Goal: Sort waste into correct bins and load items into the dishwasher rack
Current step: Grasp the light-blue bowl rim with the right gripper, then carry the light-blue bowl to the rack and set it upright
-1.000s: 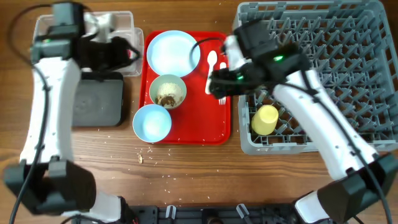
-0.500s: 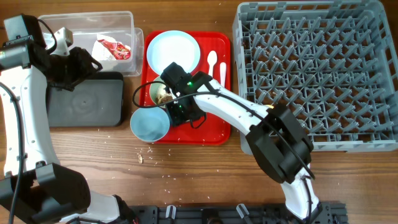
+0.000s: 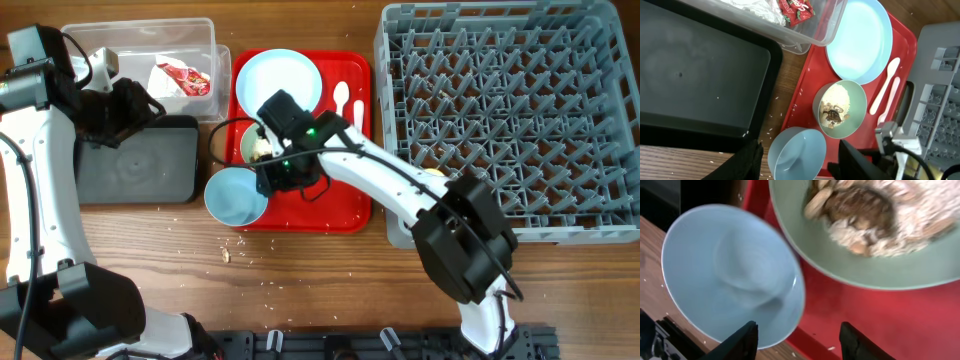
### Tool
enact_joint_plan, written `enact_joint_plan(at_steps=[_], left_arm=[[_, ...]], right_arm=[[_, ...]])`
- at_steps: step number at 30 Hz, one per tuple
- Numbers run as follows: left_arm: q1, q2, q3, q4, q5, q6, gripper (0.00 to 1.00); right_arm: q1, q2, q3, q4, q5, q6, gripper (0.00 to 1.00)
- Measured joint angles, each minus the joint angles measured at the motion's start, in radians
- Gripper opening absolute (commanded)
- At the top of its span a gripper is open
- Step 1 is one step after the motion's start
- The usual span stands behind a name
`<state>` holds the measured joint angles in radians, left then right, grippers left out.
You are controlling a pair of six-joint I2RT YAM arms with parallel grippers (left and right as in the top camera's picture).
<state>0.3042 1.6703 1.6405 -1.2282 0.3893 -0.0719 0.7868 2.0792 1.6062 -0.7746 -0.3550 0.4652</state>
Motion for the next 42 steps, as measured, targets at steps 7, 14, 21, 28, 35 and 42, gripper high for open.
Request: enact_joint_plan(at_steps=[7, 14, 21, 28, 35, 42], left_arm=[[0.0, 0.0, 0.0, -0.008, 0.0, 0.0, 0.5], [0.0, 0.0, 0.0, -0.011, 0.0, 0.0, 0.5], [0.0, 0.0, 0.0, -0.011, 0.0, 0.0, 0.51], [0.0, 0.0, 0.0, -0.011, 0.0, 0.0, 0.51], [0.0, 0.0, 0.0, -0.011, 0.0, 0.0, 0.51], [0.0, 0.0, 0.0, -0.011, 0.0, 0.0, 0.51]], right_arm=[[0.021, 0.065, 0.0, 0.029, 0.005, 0.055, 0.33], [0.026, 0.074, -0.001, 0.063, 0.008, 0.062, 0.2], [0.035, 0.083, -0.001, 0.066, 0.008, 0.062, 0.04], [0.043, 0.083, -0.001, 0.024, 0.011, 0.061, 0.04], [0.03, -0.208, -0.001, -0.152, 0.129, -0.043, 0.04], [-0.236, -0.48, 0.02, -0.059, 0.897, -0.021, 0.04]])
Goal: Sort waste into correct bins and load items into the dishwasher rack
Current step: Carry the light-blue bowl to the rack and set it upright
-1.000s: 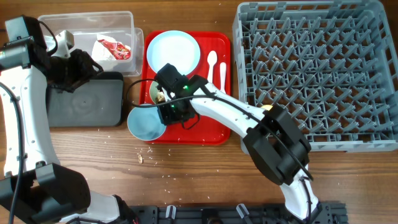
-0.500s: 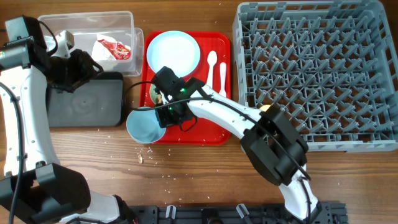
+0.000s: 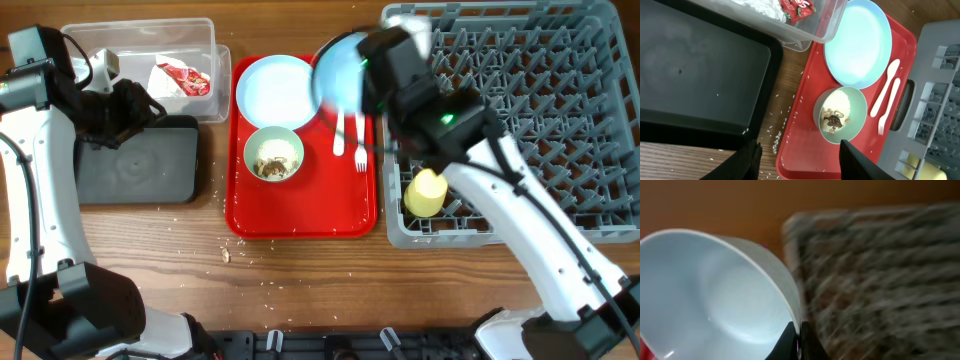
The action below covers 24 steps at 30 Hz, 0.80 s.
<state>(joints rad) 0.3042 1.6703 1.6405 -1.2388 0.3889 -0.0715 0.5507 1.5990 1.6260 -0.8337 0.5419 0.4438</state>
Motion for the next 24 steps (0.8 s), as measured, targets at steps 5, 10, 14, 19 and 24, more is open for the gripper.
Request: enact_joint_plan(at_steps=[5, 10, 14, 19, 24], left_arm=[[0.0, 0.0, 0.0, 0.002, -0.003, 0.0, 0.52], [0.0, 0.0, 0.0, 0.001, -0.004, 0.0, 0.53], [0.0, 0.0, 0.0, 0.0, -0.003, 0.0, 0.53], [0.0, 0.0, 0.0, 0.011, -0.003, 0.0, 0.53], [0.0, 0.0, 0.0, 0.042, -0.003, 0.0, 0.55]], right_arm=[[-0.128, 0.156, 0.001, 0.51, 0.417, -0.385, 0.04], [-0.177, 0.444, 0.001, 0.938, 0.525, -1.006, 0.04], [-0.204, 0.571, 0.001, 0.998, 0.544, -1.244, 0.04], [-0.227, 0.584, 0.001, 1.003, 0.556, -1.29, 0.04], [-0.167, 0.583, 0.01, 0.869, 0.576, -1.302, 0.04]])
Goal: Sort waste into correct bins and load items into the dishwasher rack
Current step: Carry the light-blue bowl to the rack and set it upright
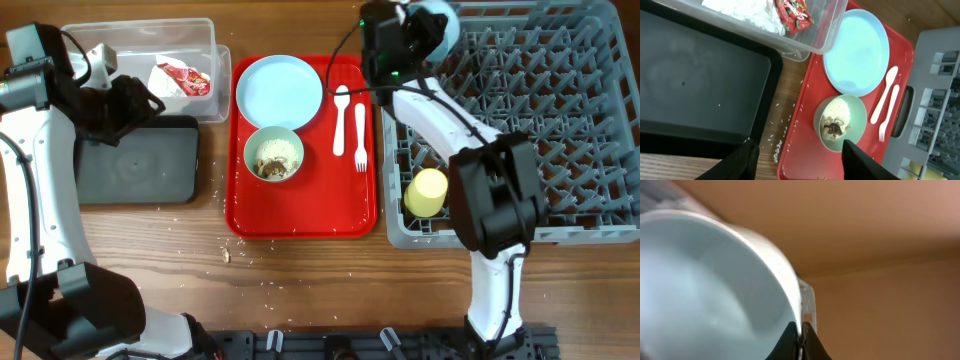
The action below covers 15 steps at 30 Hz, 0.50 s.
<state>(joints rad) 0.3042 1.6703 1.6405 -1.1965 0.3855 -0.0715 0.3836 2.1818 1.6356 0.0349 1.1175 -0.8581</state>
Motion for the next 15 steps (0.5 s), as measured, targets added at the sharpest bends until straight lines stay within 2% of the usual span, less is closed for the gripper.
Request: enact_joint_plan(at_steps=[2, 7, 9, 11, 13, 15], left_arm=[[0.0, 0.0, 0.0, 0.007, -0.004, 0.0, 0.56], [0.0, 0.0, 0.0, 0.023, -0.012, 0.0, 0.55], [0.0, 0.0, 0.0, 0.023, -0.015, 0.0, 0.54], [0.0, 0.0, 0.0, 0.023, -0.015, 0.0, 0.54], [0.0, 0.0, 0.0, 0.025, -0.015, 0.0, 0.54], [0.0, 0.0, 0.0, 0.026, -0.015, 0.0, 0.54]], right_arm=[[0.024, -0.005, 0.004, -0.062, 0.013, -0.001, 0.07], [0.042, -0.006, 0.003, -0.1, 0.001, -0.003, 0.38], [0.062, -0.005, 0.001, -0.103, -0.039, -0.006, 0.47], [0.099, -0.004, 0.001, -0.103, -0.075, -0.005, 0.5], [0.135, -0.004, 0.001, -0.103, -0.097, 0.007, 0.58], [0.156, -0.004, 0.002, -0.102, -0.108, 0.022, 0.6]])
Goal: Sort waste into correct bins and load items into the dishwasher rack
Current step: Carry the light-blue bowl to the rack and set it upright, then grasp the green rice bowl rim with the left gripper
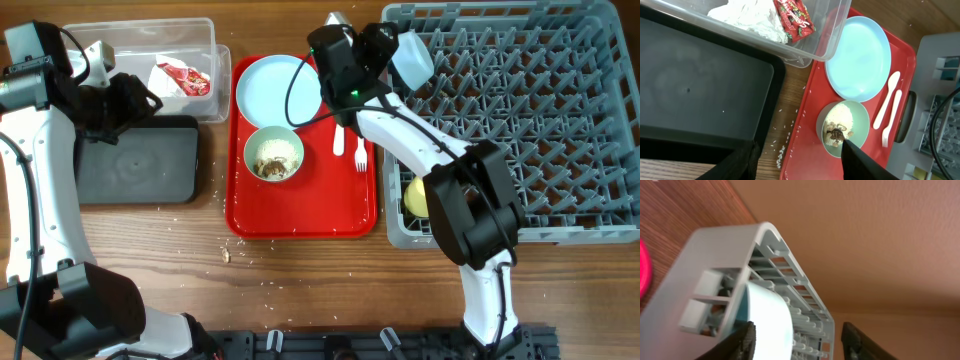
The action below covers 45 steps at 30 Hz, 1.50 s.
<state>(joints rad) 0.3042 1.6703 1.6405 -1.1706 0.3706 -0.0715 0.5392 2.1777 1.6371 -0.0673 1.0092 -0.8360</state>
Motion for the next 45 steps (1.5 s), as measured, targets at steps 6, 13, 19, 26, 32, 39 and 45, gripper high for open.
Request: enact_joint_plan(at_steps=[6, 13, 19, 26, 32, 39, 45], left_arm=[[0.0, 0.0, 0.0, -0.005, 0.0, 0.0, 0.56], [-0.231, 0.0, 0.0, -0.031, -0.034, 0.019, 0.58], [-0.525, 0.021, -0.003, 0.011, -0.073, -0.068, 0.58], [-0.782, 0.285, -0.035, 0.133, -0.219, -0.152, 0.5], [-0.794, 0.381, -0.042, 0.161, -0.352, -0.16, 0.38], [-0.794, 0.381, -0.093, 0.241, -0.378, -0.166, 0.29], [-0.797, 0.381, -0.126, 0.278, -0.381, -0.18, 0.17]], right_arm=[[-0.023, -0.05, -0.006, 0.113, -0.024, 0.124, 0.86], [-0.159, -0.518, 0.001, -0.315, -0.172, 0.673, 1.0], [-0.433, -0.66, 0.001, -0.783, -0.674, 0.943, 1.0], [-0.562, -0.658, -0.005, -0.912, -0.955, 0.982, 1.0], [-0.562, -0.658, -0.006, -0.924, -0.988, 0.983, 1.0], [-0.562, -0.657, -0.006, -0.928, -0.991, 0.983, 1.0], [-0.562, -0.624, -0.006, -0.966, -0.991, 0.983, 0.98]])
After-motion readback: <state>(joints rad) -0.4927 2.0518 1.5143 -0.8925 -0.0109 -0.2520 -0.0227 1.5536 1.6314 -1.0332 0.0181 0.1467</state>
